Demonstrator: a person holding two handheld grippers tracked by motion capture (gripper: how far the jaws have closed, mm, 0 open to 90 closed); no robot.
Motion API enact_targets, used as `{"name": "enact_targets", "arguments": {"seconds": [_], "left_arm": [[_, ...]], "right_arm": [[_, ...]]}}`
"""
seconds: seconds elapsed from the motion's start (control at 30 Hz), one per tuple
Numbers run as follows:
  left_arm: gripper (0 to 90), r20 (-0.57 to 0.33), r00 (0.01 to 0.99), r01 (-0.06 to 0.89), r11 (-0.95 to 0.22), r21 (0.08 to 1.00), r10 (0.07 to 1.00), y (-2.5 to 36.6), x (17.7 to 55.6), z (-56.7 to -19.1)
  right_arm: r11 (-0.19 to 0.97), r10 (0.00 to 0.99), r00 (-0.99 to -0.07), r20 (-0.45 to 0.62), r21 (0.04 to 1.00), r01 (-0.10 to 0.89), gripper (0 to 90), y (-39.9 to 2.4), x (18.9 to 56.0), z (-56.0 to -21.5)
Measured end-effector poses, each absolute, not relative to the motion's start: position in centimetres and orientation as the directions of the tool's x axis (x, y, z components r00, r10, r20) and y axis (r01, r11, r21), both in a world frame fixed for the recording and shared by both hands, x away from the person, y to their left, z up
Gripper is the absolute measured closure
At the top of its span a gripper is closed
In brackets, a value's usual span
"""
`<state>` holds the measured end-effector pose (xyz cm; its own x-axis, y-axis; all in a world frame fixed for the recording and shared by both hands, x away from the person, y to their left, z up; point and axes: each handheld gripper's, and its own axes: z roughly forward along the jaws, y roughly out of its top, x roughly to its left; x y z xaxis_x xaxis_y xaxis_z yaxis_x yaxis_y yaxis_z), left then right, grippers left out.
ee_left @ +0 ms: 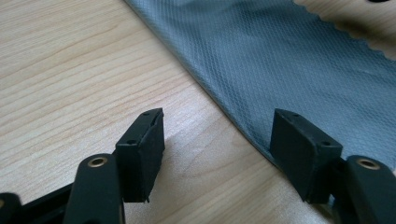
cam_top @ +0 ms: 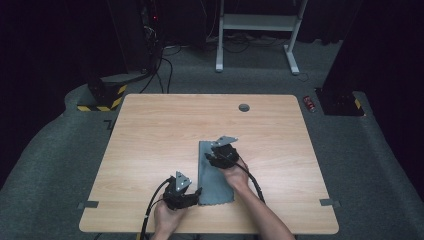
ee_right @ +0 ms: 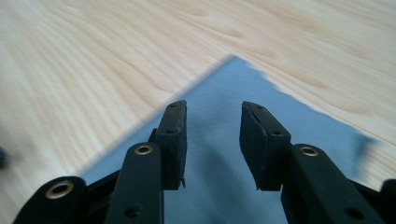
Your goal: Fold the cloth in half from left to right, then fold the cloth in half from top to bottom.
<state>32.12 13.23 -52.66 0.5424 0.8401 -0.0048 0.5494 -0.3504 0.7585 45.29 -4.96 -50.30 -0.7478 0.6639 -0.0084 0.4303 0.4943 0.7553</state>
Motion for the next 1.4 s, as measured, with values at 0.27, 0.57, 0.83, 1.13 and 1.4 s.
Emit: {"name": "enact_targets", "arguments": {"seconds": [0.27, 0.57, 0.83, 1.13, 1.4], "left_arm": [[34.8, -0.003, 0.539, 0.550, -0.349, 0.758, 0.842, 13.2, 32.1, -52.7], [35.2, -0.005, 0.536, 0.552, -0.347, 0.758, 0.844, 13.2, 32.1, -52.7], [35.0, -0.015, 0.538, 0.555, -0.341, 0.759, 0.843, 13.3, 32.1, -52.7], [38.2, -0.091, 0.554, 0.575, -0.302, 0.760, 0.828, 13.7, 33.2, -52.4], [39.9, -0.099, 0.542, 0.583, -0.289, 0.759, 0.834, 14.0, 37.3, -50.4]], "right_arm": [[0.548, 0.661, -0.750, -0.035, 0.704, 0.451, 61.3, -1.8, 46.6, -51.9], [0.513, 0.705, -0.709, -0.021, 0.706, 0.489, 59.7, -1.5, 47.8, -51.9], [0.466, 0.708, -0.706, 0.041, 0.723, 0.509, 53.9, -3.8, 47.4, -51.0], [0.429, 0.747, -0.663, 0.044, 0.730, 0.532, 52.6, -8.3, 47.5, -51.2], [0.379, 0.799, -0.599, 0.048, 0.732, 0.565, 69.2, -11.2, 48.1, -51.1]]}}
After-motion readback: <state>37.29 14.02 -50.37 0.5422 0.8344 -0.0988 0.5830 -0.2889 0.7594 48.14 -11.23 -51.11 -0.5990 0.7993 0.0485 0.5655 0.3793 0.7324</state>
